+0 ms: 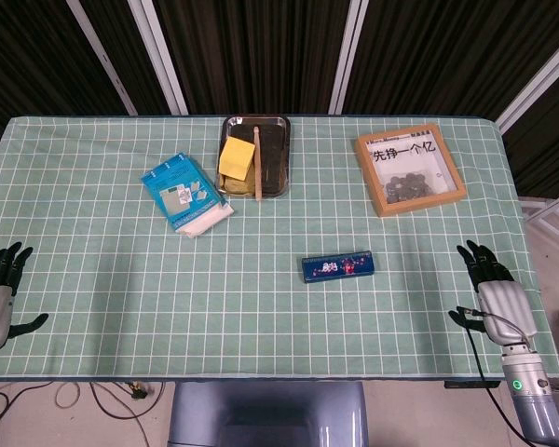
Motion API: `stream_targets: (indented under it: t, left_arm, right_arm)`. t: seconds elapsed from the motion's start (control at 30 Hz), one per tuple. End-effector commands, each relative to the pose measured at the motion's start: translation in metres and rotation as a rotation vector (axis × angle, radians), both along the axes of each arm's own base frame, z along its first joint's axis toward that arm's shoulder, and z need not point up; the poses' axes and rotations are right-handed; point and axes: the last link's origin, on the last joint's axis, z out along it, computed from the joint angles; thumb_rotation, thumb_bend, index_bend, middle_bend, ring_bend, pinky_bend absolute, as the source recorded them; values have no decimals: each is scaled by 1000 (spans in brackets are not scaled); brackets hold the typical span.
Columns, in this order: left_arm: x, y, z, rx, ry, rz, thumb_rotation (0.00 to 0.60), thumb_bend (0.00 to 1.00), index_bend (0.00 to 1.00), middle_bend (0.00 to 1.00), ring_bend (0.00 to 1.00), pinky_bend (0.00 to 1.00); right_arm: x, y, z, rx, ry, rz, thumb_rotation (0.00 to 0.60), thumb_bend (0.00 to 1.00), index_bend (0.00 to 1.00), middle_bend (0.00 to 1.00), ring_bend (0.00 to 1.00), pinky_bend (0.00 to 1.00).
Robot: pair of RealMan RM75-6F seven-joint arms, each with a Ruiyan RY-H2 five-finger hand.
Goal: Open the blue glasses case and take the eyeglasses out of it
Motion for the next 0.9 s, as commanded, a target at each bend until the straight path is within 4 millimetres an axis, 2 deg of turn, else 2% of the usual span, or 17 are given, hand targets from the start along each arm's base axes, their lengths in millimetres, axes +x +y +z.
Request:
stream_targets:
  t: [0.03,0.23,0.5,0.67,0.9]
  left_arm:
    - [0,0,0,0,-1,2,600,45,0,0,0,0]
    - [0,1,1,3,0,-4,600,45,0,0,0,0]
    - [-1,2,1,4,-12,-1,600,45,0,0,0,0]
    - [-2,2,1,5,-9,-4,600,45,0,0,0,0]
    - [-1,2,1,7,-16,-2,600,45,0,0,0,0]
  right_arm:
    - [1,0,-1,3,5,2,600,99,0,0,0,228]
    - [4,-2,0,6,0,0,600,99,0,0,0,228]
    - [22,-8,0,34,-35,11,600,99,0,0,0,228]
    - [52,-26,-8,88,-75,45,600,99,0,0,0,228]
    - [107,-57,-35,234,-17,107,600,99,0,0,0,228]
